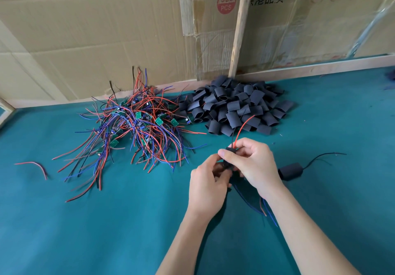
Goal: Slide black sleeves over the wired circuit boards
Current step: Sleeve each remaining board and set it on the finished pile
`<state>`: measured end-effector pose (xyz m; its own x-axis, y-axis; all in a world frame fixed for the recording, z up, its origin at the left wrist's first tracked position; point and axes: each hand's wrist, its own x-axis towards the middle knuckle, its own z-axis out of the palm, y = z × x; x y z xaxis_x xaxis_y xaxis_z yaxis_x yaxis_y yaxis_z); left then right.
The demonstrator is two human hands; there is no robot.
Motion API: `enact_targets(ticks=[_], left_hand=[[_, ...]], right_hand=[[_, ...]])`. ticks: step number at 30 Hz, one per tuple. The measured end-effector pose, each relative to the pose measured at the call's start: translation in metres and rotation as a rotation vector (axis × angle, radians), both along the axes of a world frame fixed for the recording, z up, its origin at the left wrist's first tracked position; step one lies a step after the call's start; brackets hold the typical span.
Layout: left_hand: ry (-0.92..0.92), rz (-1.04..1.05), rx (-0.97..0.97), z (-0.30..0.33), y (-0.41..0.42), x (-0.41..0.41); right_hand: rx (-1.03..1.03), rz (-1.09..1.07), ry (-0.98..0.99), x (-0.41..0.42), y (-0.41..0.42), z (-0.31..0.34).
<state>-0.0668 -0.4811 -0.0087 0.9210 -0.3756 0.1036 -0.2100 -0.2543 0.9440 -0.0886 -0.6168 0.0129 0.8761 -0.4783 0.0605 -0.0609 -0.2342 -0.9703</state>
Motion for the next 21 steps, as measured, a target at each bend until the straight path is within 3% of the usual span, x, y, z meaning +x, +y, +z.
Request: enact_targets(ticks=[13,19,21], left_hand=[[-0.054,0.063,-0.014,0.003,-0.001,-0.002],[-0.027,0.007,-0.057,0.006,-0.001,-0.004],[0.002,-0.013,-0.080,0.004,-0.001,-0.004]], right_hand=[[-0.145,-0.101,0.074,-0.003,0.015,0.003],[0.090,-0.137,0.083,-0.016,0.007,0.015],[0.055,-0.205,0.088,-0.031,-0.014,0.029]])
